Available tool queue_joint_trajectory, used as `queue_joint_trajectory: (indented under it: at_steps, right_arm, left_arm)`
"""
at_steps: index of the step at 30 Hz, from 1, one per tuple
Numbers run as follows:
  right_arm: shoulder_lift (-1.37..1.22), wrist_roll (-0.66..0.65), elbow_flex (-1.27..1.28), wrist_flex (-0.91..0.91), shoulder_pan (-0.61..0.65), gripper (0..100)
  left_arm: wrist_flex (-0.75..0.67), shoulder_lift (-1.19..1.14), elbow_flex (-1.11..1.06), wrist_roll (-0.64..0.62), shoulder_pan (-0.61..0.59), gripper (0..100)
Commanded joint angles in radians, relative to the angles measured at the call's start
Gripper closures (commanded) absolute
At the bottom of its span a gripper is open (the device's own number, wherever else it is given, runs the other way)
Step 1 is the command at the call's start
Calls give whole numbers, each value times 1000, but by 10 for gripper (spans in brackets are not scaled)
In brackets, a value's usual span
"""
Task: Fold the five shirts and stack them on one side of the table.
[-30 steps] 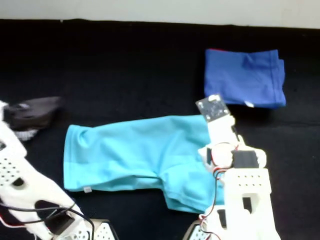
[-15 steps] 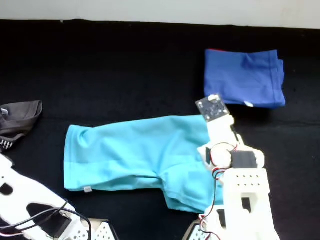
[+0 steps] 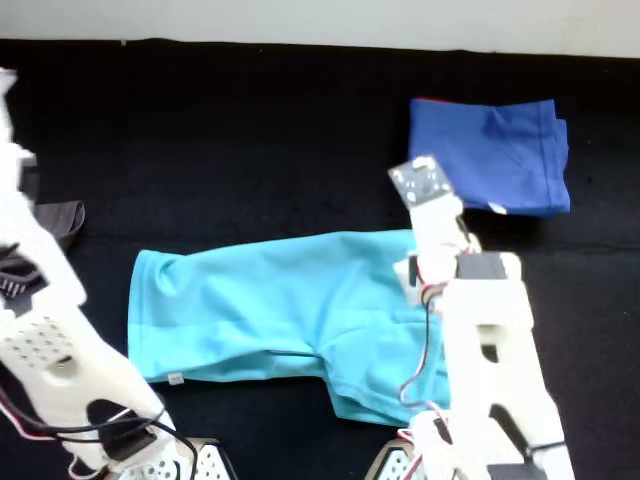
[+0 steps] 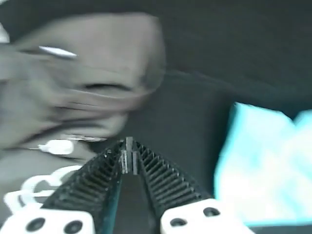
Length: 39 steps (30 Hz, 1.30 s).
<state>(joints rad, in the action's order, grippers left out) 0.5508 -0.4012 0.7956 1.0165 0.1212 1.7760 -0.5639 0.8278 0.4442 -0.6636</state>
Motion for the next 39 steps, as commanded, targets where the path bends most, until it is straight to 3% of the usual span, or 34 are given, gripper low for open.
queue_joint_trajectory:
  at_steps: [1,6,13,25,33,39]
  right_arm:
    - [-62,12,-87,-15,24,952]
    - [-119,14,-88,-61,82,954]
    - [-217,14,-64,-165,94,954]
    - [-383,14,-70,-254,56,954]
    - [-395,8,-74,-254,-54,954]
    - [-357,12,-74,-252,-54,954]
  left_arm:
    - [-14,174,-311,-32,165,992]
    - [-89,208,-513,-104,302,992]
    - [-187,205,-610,-112,377,992]
    - [-574,203,-829,-107,309,992]
    - [-578,189,-837,-104,183,992]
    - [-546,191,-822,-114,203,992]
